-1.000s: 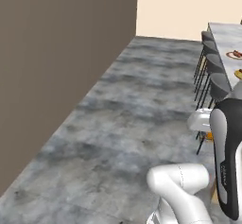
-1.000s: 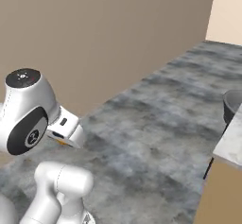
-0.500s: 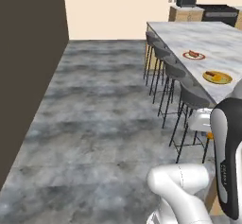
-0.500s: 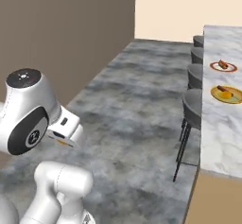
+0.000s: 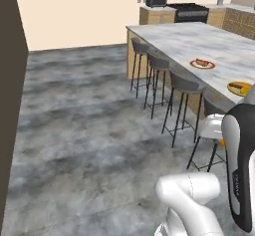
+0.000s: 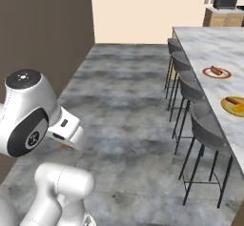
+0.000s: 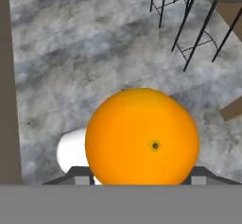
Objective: Pick up the mango and orange from the fridge and place one fruit on each plate on the dining counter.
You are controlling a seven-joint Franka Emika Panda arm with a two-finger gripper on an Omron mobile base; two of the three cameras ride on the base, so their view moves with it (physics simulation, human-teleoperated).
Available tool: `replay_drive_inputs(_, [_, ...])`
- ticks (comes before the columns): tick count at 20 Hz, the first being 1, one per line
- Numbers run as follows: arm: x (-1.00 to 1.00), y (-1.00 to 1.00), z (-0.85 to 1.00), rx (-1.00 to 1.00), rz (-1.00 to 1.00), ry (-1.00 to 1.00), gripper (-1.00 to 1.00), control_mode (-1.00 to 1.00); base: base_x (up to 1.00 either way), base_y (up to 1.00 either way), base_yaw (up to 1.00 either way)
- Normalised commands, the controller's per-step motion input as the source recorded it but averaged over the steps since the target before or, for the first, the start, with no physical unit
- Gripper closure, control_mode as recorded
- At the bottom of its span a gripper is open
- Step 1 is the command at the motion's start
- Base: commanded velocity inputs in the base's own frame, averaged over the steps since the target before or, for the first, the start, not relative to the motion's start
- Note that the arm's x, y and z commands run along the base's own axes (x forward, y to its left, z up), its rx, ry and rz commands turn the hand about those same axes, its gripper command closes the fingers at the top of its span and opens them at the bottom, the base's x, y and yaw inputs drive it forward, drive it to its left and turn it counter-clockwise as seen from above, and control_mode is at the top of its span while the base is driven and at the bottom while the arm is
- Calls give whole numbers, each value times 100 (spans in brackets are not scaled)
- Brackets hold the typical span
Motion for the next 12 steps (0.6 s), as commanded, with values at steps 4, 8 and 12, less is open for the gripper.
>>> replay_drive_inputs(4, [0, 0, 0, 0, 0, 0, 100, 100, 100, 71, -47])
replay_drive_inputs(8, [0, 0, 0, 0, 0, 0, 100, 100, 100, 67, -52])
replay_drive_inputs(12, [0, 0, 0, 0, 0, 0, 100, 100, 100, 47, -54])
